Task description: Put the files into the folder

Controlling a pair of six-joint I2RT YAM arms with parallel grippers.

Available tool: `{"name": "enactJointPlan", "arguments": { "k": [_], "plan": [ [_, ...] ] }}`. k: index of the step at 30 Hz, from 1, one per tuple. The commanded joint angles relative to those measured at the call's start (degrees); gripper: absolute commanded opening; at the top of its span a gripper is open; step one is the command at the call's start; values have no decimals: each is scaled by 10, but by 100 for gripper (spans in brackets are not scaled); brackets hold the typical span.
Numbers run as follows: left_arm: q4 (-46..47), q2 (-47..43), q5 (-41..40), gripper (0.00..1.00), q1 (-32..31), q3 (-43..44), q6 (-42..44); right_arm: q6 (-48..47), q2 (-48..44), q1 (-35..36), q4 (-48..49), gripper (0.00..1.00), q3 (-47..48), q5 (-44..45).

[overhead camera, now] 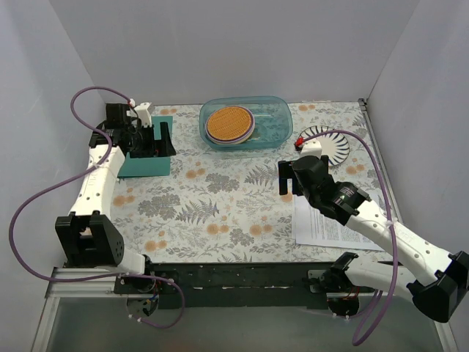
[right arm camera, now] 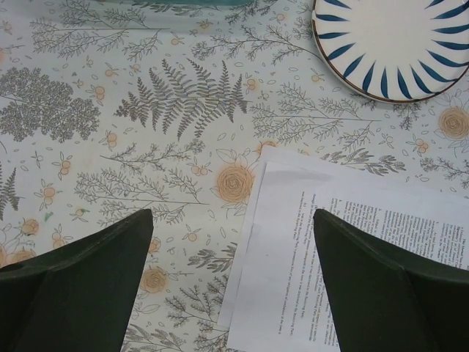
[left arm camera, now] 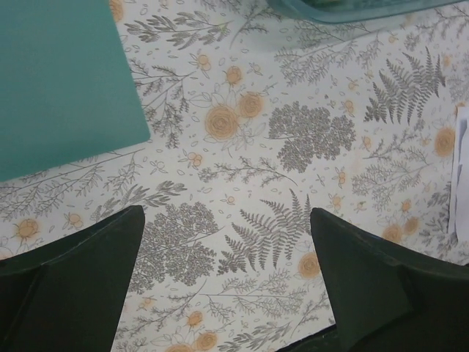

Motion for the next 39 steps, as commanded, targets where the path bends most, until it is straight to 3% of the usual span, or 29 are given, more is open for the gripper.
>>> {"name": "enactJointPlan", "arguments": {
  "k": [1, 6, 11, 20, 33, 39],
  "plan": [
    [35, 53, -31, 98, 42, 42, -12, -9, -17, 1, 24, 99, -1, -7],
    [47, 175, 32, 98, 143, 171, -61, -16, -46, 2, 48, 99, -26, -13],
    [66, 307, -16, 98, 156, 275, -65, -19, -59, 5, 69, 99, -42, -32],
    [106, 459, -70, 98, 161, 444, -89, -12, -45, 15, 104, 99, -66, -54],
    [175, 564, -198, 98, 158, 466, -124, -10, -56, 25, 106, 99, -55, -57],
    [249, 538, -220, 98, 156, 392, -130, -2, -69, 26, 92, 98, -62, -50]
  ]
}}
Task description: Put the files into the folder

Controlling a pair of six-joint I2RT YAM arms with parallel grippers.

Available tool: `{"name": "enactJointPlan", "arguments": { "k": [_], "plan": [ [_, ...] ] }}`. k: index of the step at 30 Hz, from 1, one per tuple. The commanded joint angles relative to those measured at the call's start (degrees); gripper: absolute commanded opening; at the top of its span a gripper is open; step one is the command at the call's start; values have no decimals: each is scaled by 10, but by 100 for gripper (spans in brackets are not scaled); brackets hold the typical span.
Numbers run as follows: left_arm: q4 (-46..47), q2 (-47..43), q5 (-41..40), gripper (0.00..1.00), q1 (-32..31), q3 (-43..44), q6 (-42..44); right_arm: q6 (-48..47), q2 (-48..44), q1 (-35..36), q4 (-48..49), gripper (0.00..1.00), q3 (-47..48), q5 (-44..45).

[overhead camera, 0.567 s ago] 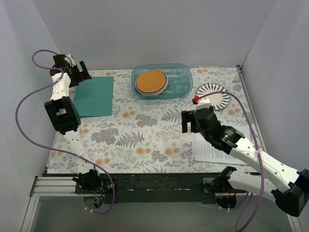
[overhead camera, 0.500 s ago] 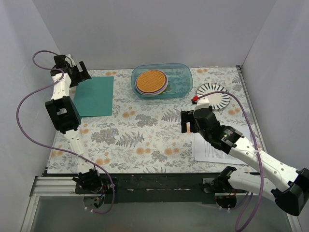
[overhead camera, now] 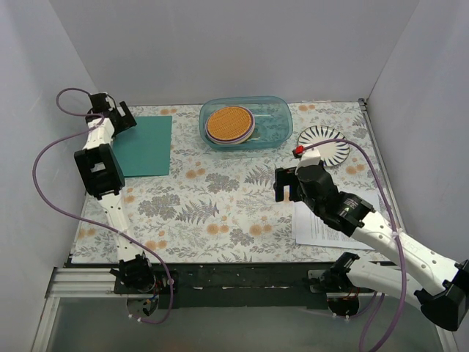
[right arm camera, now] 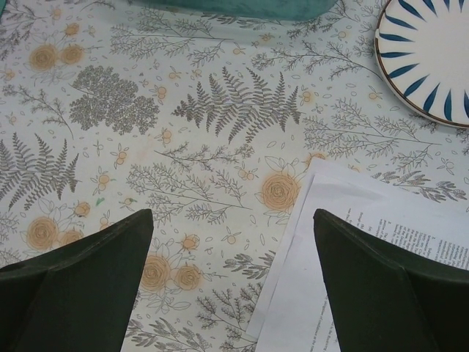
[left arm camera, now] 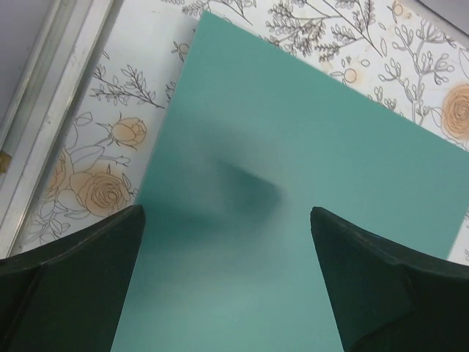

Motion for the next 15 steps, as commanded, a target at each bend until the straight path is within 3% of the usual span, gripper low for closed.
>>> {"name": "enactJointPlan", "arguments": {
  "k": [1, 6, 10, 15],
  "plan": [
    [61, -39, -32, 98, -4, -47, -5, 15, -15, 3, 6, 99, 0, 6],
    [81, -49, -73, 98, -7, -59, 4, 27, -14, 5, 14, 98, -15, -6],
    [126, -65, -79, 98, -8, -89, 12, 35, -6, 6, 21, 98, -23, -15],
    [122, -43, -67, 98, -7, -68, 23, 37, 3, 8, 27, 98, -22, -16]
  ]
}}
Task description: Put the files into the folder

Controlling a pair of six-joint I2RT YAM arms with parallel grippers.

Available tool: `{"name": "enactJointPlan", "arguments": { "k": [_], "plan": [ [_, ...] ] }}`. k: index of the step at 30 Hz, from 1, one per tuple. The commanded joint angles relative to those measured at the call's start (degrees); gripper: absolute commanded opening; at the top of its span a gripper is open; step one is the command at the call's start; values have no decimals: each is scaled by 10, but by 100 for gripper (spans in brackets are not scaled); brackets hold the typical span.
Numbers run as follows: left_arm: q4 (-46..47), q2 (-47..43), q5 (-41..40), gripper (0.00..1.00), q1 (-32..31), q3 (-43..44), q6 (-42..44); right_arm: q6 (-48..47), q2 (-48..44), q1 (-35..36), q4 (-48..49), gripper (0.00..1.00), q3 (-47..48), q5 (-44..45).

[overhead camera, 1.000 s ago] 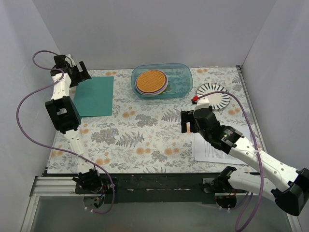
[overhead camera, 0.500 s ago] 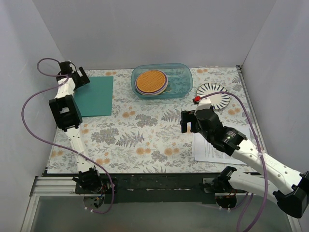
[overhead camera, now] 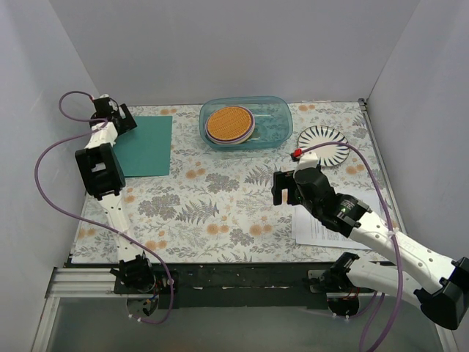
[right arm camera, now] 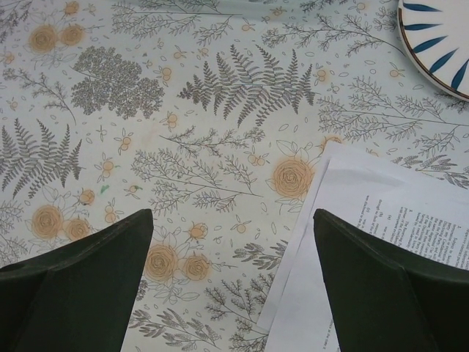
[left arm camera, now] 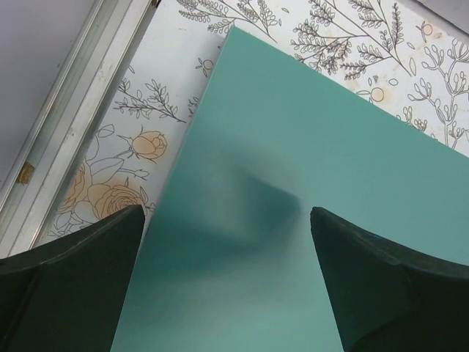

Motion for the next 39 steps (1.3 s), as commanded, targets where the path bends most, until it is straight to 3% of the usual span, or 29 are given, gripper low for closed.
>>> {"name": "enactJointPlan", "arguments": {
  "k": [1, 5, 13, 24, 31, 39],
  "plan": [
    [4, -12, -4, 98, -2, 21, 15, 9, 6, 4, 27, 98, 0, -4],
    [-2, -10, 8, 95, -15, 6, 34, 7, 8, 5, 29, 98, 5, -2],
    [70, -95, 56, 75, -55, -177, 104, 15, 15, 9, 41, 98, -6, -11],
    [129, -206, 54, 62, -75, -404, 206, 21, -3, 12, 42, 97, -22, -14],
    [161, -320, 45, 59, -98, -562, 264, 44, -21, 16, 44, 96, -50, -18],
    [143, -436, 58, 59, -147, -673, 294, 76, -36, 33, 46, 95, -76, -26]
  ]
}}
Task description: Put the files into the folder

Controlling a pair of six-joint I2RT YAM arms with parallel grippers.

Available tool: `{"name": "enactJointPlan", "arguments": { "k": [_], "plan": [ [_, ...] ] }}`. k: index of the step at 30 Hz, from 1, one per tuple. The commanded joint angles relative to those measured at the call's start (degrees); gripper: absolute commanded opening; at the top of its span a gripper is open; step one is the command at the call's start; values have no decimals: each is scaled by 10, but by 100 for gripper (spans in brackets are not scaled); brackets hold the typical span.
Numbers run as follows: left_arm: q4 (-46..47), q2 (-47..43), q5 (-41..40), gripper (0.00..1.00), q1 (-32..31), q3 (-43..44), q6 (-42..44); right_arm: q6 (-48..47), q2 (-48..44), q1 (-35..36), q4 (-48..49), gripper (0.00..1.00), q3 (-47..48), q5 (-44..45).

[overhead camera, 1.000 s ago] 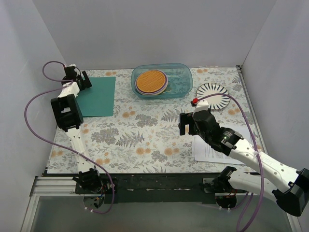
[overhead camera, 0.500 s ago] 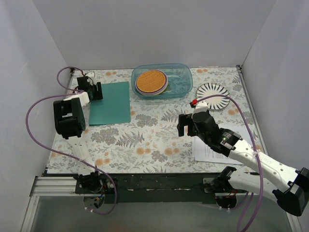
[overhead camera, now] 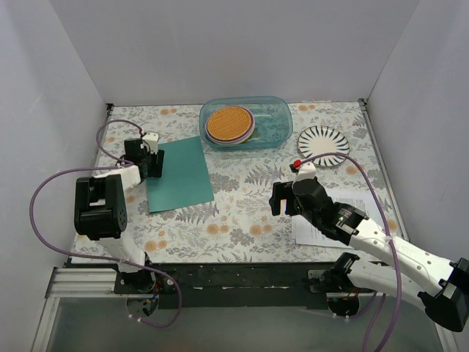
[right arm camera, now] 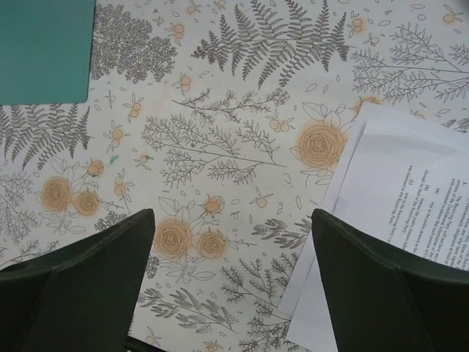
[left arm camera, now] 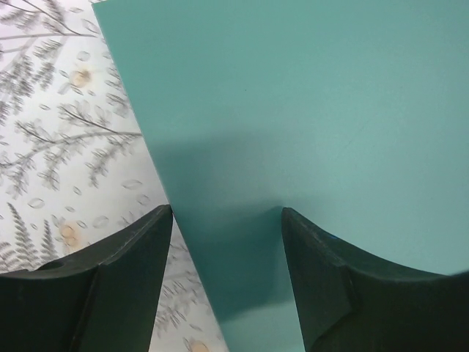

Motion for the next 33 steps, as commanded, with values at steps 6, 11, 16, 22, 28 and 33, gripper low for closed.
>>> {"name": "enactJointPlan", "arguments": {
  "k": [6, 11, 16, 22, 28, 33],
  "plan": [
    [-111, -113, -21, 59, -117, -112, 5, 54, -30, 28, 8, 95, -27, 2],
    [-162, -152, -24, 58, -172, -112, -55, 75, -47, 39, -2, 94, -44, 5],
    [-223, -161, 7, 61, -204, -79, -136, 108, -33, 64, -6, 93, -60, -1],
    [-324, -159, 85, 72, -204, 34, -165, 143, 36, 176, 16, 93, -59, 22],
    [-371, -176, 104, 88, -199, 92, -152, 158, 167, 282, 27, 93, 17, 61],
    [-335, -145, 83, 88, -128, 96, -140, 156, 239, 316, 100, 93, 46, 31]
  ]
}}
